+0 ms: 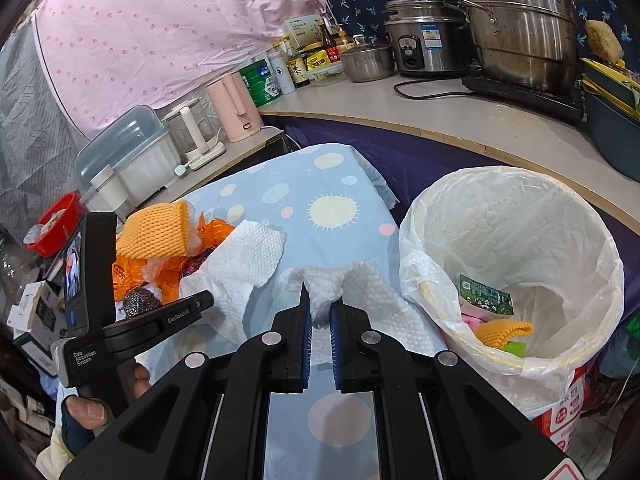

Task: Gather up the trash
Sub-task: 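Lift the white paper towels with both tools toward the trash bag, then lower both paper towels into the trash bag and open both tools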

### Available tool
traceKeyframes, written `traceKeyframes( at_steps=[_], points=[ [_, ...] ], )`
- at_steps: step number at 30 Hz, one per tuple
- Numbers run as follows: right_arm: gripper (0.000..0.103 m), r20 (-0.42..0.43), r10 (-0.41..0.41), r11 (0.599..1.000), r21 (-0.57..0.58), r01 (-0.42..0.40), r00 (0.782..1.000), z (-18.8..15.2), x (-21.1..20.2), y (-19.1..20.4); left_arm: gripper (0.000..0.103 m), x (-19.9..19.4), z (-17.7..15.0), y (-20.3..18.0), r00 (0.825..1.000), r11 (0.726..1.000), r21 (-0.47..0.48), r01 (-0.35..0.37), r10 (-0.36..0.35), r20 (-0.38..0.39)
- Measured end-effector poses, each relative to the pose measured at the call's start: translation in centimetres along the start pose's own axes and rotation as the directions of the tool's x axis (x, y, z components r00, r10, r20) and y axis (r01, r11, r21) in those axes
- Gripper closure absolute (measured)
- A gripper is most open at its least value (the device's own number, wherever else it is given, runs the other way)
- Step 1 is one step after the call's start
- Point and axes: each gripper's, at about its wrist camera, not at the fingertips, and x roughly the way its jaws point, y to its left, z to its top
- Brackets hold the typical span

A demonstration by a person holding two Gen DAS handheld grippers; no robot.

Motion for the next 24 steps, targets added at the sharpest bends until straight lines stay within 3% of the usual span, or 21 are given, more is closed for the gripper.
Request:
traceKeyframes(
  at_steps=[15,24],
  points=[
    [0.095,0.067,0.028,1.0,0.0,-0.028,0.997,0.9,-3.7,0.7,0.099,-9.2,-2.3,-2.3,0.992,0.996,0.045,0.074,-0.078,0.097],
    [0.095,0.131,-0.003,1.0,0.024,-0.001,0.991,2.0,-7.1,-1.6,0.099,-13.2,-2.5,-5.8,0.981,0.987,0.114,0.115,-0.131,0.145]
  ],
)
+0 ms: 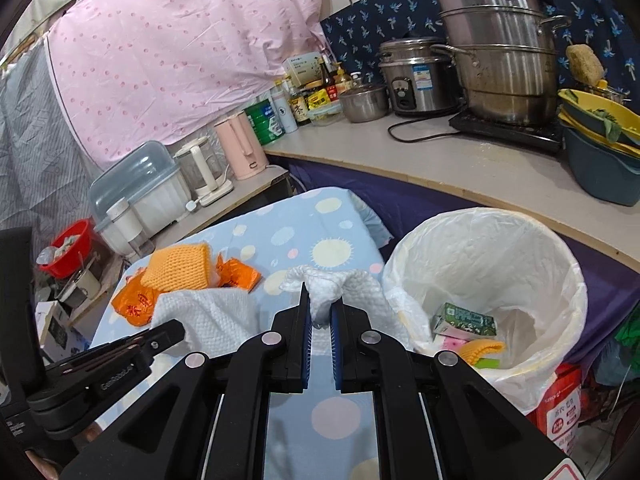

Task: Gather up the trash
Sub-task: 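Lower both paper towels into the trash bag and open both tools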

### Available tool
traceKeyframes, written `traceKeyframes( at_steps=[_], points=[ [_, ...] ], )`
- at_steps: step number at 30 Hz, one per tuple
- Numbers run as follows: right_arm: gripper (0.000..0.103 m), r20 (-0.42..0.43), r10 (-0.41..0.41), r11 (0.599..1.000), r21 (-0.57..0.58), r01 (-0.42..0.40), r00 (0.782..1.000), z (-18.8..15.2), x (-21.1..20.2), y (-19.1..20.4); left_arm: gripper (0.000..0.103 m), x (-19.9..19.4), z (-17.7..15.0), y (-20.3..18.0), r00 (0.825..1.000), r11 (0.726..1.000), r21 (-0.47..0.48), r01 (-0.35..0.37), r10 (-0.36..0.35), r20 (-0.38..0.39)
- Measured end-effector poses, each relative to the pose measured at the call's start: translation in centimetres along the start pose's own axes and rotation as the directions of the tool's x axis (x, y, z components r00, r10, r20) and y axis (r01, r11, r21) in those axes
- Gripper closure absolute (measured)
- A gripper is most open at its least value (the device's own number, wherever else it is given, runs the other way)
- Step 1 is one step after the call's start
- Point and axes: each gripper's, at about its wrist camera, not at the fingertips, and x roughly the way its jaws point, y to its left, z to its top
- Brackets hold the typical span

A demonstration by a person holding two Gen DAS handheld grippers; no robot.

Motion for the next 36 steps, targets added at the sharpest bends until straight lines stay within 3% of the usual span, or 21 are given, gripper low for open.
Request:
traceKeyframes(
  at_steps=[11,20,28,32,34,36],
  points=[
    [0.095,0.055,-0.115,0.992,0.049,0.112,0.992,2.4,-2.2,-6.8,0.099,-0.4,2.1,-8.2,0.992,0.986,0.113,0.121,-0.123,0.015],
    [0.095,0.018,-0.185,0.979,0.091,0.183,0.982,2.9,-0.7,-12.3,0.099,2.6,3.5,-14.8,0.972,0.959,0.158,0.235,-0.234,-0.03],
    [0.095,-0.043,-0.212,0.97,0.114,0.216,0.976,1.6,1.4,-15.0,0.099,6.2,2.9,-17.9,0.962,0.946,0.18,0.27,-0.259,-0.082],
    [0.09,-0.048,-0.218,0.968,0.119,0.222,0.975,1.2,1.8,-15.5,0.098,7.4,2.5,-18.3,0.96,0.946,0.17,0.275,-0.261,-0.097],
    [0.085,-0.043,-0.221,0.967,0.123,0.224,0.974,1.2,1.7,-15.6,0.094,7.8,2.4,-18.2,0.965,0.951,0.169,0.258,-0.244,-0.096],
    [0.077,-0.031,-0.224,0.966,0.125,0.226,0.974,1.3,1.4,-15.5,0.069,7.9,2.4,-17.9,0.969,0.956,0.162,0.243,-0.231,-0.089]
  ],
)
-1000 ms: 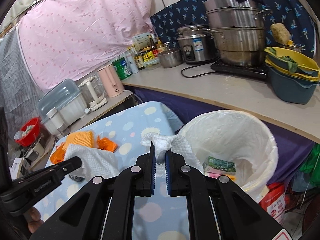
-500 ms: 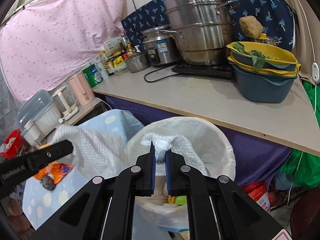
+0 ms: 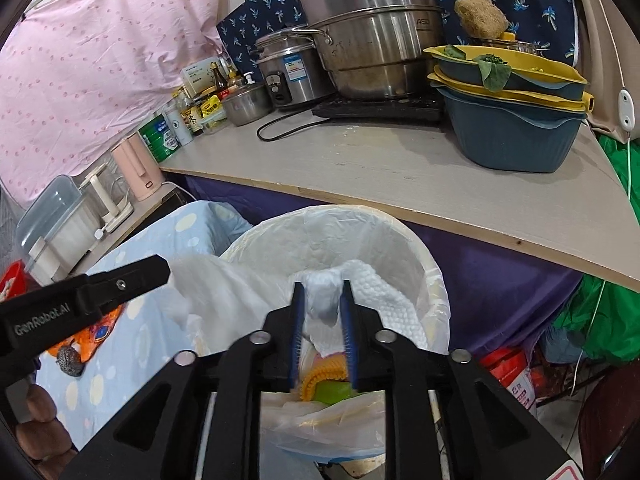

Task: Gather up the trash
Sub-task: 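Lower both paper towels into the trash bag and open both tools, then move both open tools back over the orange plastic bags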

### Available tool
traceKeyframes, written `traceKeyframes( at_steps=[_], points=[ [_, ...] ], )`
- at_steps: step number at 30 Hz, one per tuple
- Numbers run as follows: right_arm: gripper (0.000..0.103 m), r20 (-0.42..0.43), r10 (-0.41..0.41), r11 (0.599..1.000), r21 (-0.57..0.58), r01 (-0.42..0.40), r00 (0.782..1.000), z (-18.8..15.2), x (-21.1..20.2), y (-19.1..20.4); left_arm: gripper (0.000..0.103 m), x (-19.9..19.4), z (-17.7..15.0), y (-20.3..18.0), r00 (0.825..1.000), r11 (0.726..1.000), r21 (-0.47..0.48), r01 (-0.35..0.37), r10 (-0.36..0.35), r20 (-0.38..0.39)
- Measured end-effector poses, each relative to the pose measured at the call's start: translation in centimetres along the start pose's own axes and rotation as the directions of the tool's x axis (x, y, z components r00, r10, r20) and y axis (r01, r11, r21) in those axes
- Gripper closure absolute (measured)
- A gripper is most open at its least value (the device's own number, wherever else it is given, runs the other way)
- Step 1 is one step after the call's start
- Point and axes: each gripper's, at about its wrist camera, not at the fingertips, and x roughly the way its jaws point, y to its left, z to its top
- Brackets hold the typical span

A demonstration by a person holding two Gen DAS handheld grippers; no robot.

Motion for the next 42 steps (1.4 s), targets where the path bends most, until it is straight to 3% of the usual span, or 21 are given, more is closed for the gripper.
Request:
traceKeyframes(
  at_steps=[2,11,42],
  points=[
    [0.071,0.014,-0.002,1.0,-0.002,0.002,1.0,0.2,-0.4,0.0,0.056,-0.4,-0.1,0.3,1.0,1.0,-0.009,-0.017,0.017,0.022],
    [0.068,0.035,0.017,1.0,-0.017,-0.016,0.999,0.7,-1.4,1.1,0.052,-1.9,-0.3,1.2,0.998,0.999,-0.011,-0.052,0.053,0.045],
    [0.067,-0.002,0.112,0.985,-0.134,-0.111,0.994,-1.3,-2.5,10.9,0.051,-7.2,-2.7,10.1,0.983,0.979,-0.126,-0.163,0.172,0.065]
  ],
)
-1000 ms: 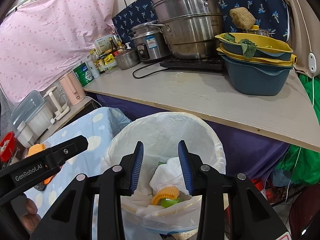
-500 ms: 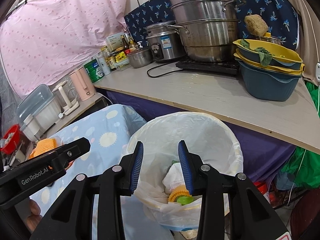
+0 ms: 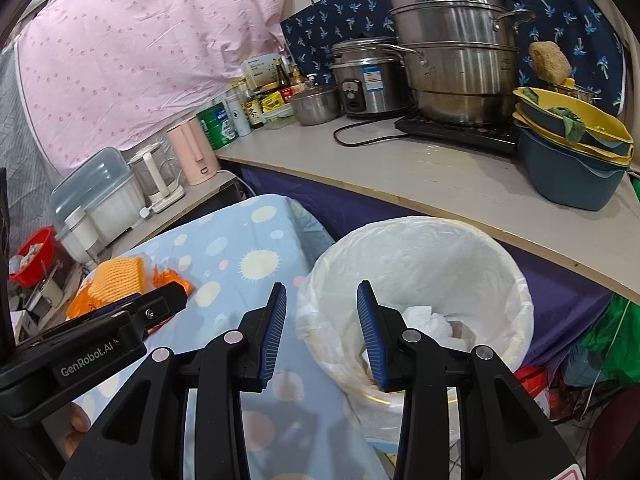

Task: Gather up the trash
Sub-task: 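Move both open tools back over the orange plastic bags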

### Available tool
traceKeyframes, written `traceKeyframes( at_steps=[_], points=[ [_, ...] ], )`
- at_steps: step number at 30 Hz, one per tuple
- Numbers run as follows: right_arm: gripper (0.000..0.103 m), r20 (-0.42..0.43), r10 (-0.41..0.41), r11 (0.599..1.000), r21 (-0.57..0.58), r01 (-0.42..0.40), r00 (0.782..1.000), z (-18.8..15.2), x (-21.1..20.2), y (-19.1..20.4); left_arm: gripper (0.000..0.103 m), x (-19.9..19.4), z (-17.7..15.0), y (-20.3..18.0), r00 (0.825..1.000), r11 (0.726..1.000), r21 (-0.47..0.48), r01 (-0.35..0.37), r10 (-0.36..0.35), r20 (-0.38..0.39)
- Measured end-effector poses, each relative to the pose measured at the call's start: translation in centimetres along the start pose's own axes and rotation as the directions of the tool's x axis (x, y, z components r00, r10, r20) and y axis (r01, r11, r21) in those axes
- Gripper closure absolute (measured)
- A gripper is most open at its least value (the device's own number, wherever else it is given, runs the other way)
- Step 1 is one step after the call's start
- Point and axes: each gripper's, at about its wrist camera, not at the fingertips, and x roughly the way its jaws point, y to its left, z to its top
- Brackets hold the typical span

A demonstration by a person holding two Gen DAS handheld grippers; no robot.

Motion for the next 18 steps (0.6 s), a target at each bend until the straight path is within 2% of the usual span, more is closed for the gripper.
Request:
traceKeyframes(
  at_steps=[7,10,18],
  points=[
    [0.066,-0.022,0.03,0.999,-0.036,-0.03,0.999,-0.9,0.4,3.0,0.051,-0.5,-0.9,3.6,0.999,0.998,-0.049,-0.039,0.038,-0.009],
    [0.06,-0.03,0.044,0.998,-0.047,-0.046,0.999,-1.3,0.7,4.4,0.045,-0.6,-1.4,5.5,0.998,0.995,-0.076,-0.063,0.061,-0.019],
    [0.051,-0.062,0.079,0.993,-0.085,-0.084,0.995,-2.3,2.1,8.3,0.031,-1.1,-2.7,11.8,0.988,0.977,-0.147,-0.153,0.149,-0.038]
  ],
)
